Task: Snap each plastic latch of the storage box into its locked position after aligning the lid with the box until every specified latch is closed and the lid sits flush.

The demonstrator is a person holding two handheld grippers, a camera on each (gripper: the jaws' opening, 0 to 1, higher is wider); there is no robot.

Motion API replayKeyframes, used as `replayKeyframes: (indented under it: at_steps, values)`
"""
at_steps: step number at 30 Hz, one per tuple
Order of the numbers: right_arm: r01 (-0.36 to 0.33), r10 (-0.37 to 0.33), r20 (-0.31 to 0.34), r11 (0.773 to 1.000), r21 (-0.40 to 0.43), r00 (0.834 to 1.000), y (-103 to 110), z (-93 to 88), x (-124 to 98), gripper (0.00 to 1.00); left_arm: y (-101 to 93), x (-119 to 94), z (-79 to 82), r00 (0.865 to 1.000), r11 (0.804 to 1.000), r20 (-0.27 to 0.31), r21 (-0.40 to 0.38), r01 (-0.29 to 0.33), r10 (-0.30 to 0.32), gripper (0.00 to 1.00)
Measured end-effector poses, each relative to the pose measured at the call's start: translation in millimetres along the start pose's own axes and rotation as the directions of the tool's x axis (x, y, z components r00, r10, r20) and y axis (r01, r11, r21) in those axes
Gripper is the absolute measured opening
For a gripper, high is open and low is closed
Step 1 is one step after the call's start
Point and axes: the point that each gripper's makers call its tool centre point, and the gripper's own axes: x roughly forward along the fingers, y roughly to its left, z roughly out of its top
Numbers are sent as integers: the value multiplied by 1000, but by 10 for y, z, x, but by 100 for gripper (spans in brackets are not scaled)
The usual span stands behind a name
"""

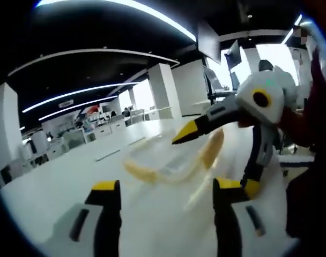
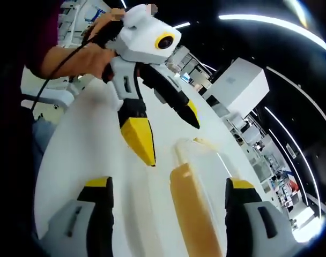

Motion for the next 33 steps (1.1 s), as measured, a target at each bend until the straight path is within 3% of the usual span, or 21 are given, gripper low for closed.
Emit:
replayKeyframes:
  at_steps: [9,18,23,28,33]
  values:
    - [7,-6,-16,1000,18,1000,-30,-56,-46,90,-148,103,176,997,993,21,96,70,-72,80]
    - [-11,12,-14,999,39,1000,-4,-91,-163,92,-200,185,296,991,991,59,65,116,-119,81]
    - [-6,7,-27,999,49,1000,-16,-160,-236,91,-301,252,172,982,979,-3,80,188,-189,84]
    - [-2,4,-15,996,89,1000,-45,-219,-335,90,-407,289,123,971,960,-50,145,238,-233,87]
    - [8,-7,-17,995,103,1000,-51,-278,-407,90,-421,321,49,965,940,-117,224,258,-236,84]
